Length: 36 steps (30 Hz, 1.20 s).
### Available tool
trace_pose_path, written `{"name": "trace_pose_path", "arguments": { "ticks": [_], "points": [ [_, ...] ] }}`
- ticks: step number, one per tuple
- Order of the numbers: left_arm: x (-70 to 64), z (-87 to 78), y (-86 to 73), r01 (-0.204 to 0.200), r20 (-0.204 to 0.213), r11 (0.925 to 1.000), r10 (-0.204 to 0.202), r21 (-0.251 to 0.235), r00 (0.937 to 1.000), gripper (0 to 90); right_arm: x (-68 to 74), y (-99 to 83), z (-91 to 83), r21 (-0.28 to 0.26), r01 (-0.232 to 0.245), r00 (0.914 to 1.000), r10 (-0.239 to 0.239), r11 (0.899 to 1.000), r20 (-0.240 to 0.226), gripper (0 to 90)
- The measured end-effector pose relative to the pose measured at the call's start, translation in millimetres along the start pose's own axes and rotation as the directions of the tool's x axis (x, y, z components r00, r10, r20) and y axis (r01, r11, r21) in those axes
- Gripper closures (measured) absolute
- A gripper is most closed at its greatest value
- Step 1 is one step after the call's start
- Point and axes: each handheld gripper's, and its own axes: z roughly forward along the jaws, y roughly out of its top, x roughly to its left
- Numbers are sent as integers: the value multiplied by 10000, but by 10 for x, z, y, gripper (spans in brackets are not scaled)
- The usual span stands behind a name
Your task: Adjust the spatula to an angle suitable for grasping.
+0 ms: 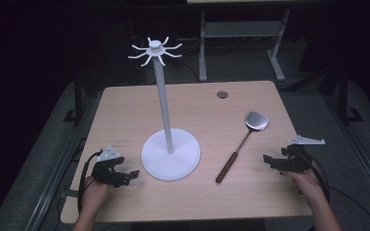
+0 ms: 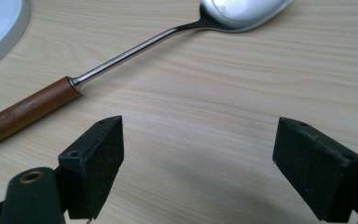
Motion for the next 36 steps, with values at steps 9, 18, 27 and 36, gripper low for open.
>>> {"name": "trace_pose_path", "arguments": {
  "ticks": [9,18,27,36],
  "points": [
    [-33,-28,18,96,76,9998,-95,-159,9999,133,29,73,-5,27,-123,9998,124,9999,-171,149],
    [3,-64,-37,108,94,9998,-106,-186,9999,132,35,296,125,-337,-5,9998,-1,9994,-184,398],
    [33,-57,-46,380,25,9984,-380,-430,9993,133,75,518,311,-666,303,9994,-313,9973,-144,694],
    [41,-51,-46,327,45,9986,-326,-427,9995,133,133,799,607,-693,613,9975,-636,9957,-304,900]
  ]
}}
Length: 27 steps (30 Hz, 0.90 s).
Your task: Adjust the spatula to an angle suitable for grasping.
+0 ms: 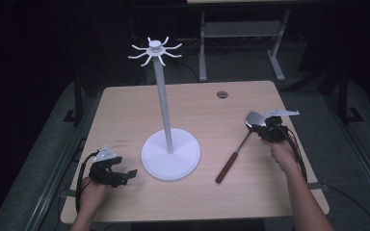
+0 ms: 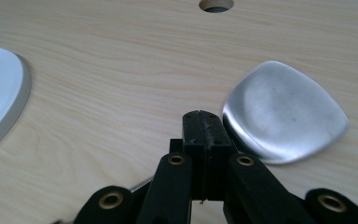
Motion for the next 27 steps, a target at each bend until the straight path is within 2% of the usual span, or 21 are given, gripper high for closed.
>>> {"name": "trace_pose_path", "arguments": {
  "ticks": [6,11,27],
  "points": [
    [3,4,-4,-37,6,10000,37,37,10000,133,-18,45,205,282,62,10000,-63,9996,50,900],
    [11,8,-4,-2,9,10000,2,30,10000,133,-57,-7,367,793,119,9997,-135,9968,190,899],
    [17,2,-12,-111,45,9998,110,162,9999,133,-90,-39,421,989,169,9992,-204,9950,346,899]
  ]
}}
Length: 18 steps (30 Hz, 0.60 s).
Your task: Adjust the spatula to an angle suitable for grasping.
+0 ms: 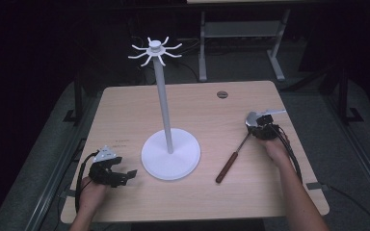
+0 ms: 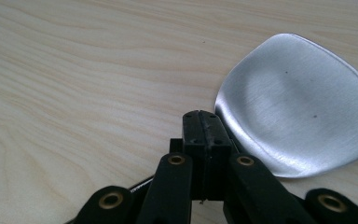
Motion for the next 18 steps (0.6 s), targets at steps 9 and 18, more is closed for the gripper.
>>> {"name": "trace_pose_path", "arguments": {
  "ticks": [9,18],
  "points": [
    [-4,4,0,-9,13,10000,9,14,10000,133,20,4,7,23,338,9994,-338,9994,119,899],
    [-4,1,0,-26,15,10000,26,14,10000,133,46,2,24,232,614,9978,-620,9978,244,900]
  ]
}}
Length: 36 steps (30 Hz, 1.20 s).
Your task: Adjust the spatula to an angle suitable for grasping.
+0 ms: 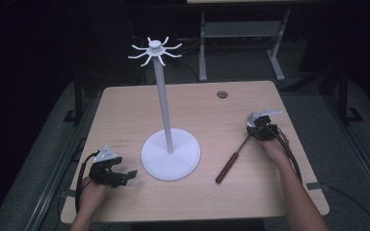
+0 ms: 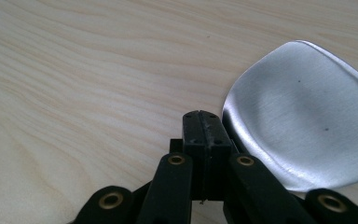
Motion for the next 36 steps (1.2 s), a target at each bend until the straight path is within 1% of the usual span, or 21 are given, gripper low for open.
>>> {"name": "trace_pose_path", "arguments": {
  "ticks": [4,7,10,13,23,27,29,32,34,36],
  "points": [
    [2,-2,0,12,3,10000,-12,-6,10000,132,-26,-28,-37,56,36,10000,-37,10000,72,900],
    [2,-3,0,12,2,10000,-12,-10,10000,133,-55,-74,-94,160,-47,9999,45,9999,124,899],
    [0,-4,3,-26,-7,10000,26,8,10000,133,-70,-92,-117,180,-9,9999,7,9998,137,900],
    [-4,-9,3,-4,-15,10000,4,-49,10000,133,-88,-140,-178,276,-68,9999,63,9996,150,899],
    [-5,-10,4,-15,-37,10000,15,-43,10000,132,-85,-243,-305,473,202,9996,-210,9987,162,899],
    [-7,-11,4,-31,-43,10000,31,-5,10000,133,-90,-285,-346,492,191,9997,-198,9986,127,899],
    [-6,-16,5,-90,-46,10000,90,-7,9999,133,-93,-327,-394,548,211,9997,-218,9983,111,899],
    [-9,-13,5,-18,-44,10000,18,-38,10000,133,-93,-356,-422,533,237,9996,-243,9983,112,899],
    [-6,-16,6,-105,-42,9999,105,7,9999,132,-90,-401,-468,563,258,9996,-264,9981,96,899],
    [-8,-18,5,-98,-37,10000,98,1,9999,133,-82,-429,-499,599,292,9995,-298,9978,77,900]
  ]
}}
